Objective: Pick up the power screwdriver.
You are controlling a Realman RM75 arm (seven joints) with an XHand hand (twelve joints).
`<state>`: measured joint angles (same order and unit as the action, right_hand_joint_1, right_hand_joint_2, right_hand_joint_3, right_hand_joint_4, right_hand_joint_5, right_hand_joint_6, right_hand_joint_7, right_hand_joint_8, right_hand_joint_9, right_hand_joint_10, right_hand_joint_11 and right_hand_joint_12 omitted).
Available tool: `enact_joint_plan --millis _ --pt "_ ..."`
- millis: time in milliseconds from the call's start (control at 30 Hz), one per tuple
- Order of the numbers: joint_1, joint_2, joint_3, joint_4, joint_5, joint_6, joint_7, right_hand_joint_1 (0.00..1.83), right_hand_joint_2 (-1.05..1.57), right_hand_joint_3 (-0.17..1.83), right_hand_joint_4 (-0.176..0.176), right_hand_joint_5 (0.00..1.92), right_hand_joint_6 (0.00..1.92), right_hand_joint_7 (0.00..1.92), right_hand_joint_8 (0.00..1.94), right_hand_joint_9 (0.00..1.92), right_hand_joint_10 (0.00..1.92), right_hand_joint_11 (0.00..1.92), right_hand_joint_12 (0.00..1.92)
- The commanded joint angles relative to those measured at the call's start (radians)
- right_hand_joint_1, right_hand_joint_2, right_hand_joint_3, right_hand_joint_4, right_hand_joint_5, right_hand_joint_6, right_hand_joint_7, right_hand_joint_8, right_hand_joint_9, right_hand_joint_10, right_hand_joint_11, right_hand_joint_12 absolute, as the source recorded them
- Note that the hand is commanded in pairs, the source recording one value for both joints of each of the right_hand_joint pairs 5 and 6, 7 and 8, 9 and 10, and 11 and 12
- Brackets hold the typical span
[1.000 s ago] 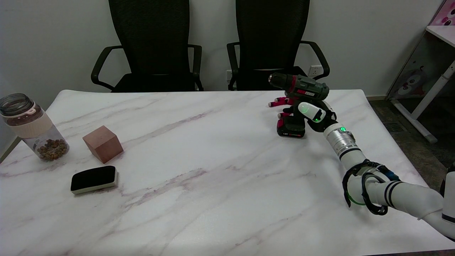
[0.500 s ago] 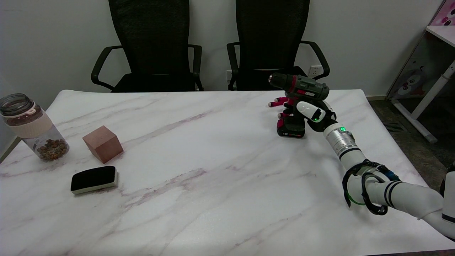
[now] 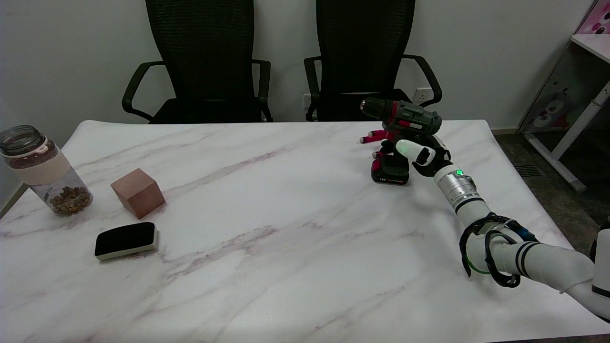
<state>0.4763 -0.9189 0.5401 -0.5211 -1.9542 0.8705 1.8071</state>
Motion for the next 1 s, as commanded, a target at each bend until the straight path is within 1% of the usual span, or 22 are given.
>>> enact_joint_plan --millis 33,200,300,367,433,467,700,833,1000 --pt "0.002 0.002 0.006 0.013 -0.019 -0.004 0.003 1.19 -0.43 1.37 0.176 0.53 0.53 0.53 0.53 0.91 0.91 0.90 0.90" --pt "0.001 0.002 0.006 0.013 -0.019 -0.004 0.003 1.22 -0.38 1.44 0.176 0.58 0.58 0.58 0.58 0.98 0.98 0.91 0.91" --pt "-0.001 0.002 0.008 0.013 -0.019 -0.002 -0.002 1.23 -0.33 1.54 0.176 0.64 0.64 0.64 0.64 1.08 1.08 0.93 0.93" --pt "-0.002 0.002 0.008 0.013 -0.019 -0.002 -0.002 1.25 -0.27 1.57 0.176 0.68 0.68 0.68 0.68 1.14 1.14 0.96 0.96" --pt "-0.003 0.002 0.008 0.013 -0.019 -0.001 0.000 1.26 -0.22 1.56 0.176 0.70 0.70 0.70 0.70 1.19 1.19 0.99 0.99" --pt "-0.004 0.002 0.008 0.011 -0.018 -0.001 0.001 1.27 -0.16 1.60 0.176 0.74 0.74 0.74 0.74 1.24 1.24 1.04 1.04" --pt "-0.010 0.002 0.008 0.004 -0.014 0.001 0.002 1.28 0.01 1.53 0.176 0.83 0.83 0.83 0.83 1.35 1.35 1.23 1.23" --pt "-0.010 0.002 0.008 0.003 -0.014 0.001 0.002 1.28 0.09 1.48 0.176 0.86 0.86 0.86 0.86 1.38 1.38 1.25 1.25" --pt "-0.008 0.001 0.007 0.000 -0.019 0.002 0.002 1.28 0.15 1.50 0.176 0.89 0.89 0.89 0.89 1.45 1.45 1.28 1.28"
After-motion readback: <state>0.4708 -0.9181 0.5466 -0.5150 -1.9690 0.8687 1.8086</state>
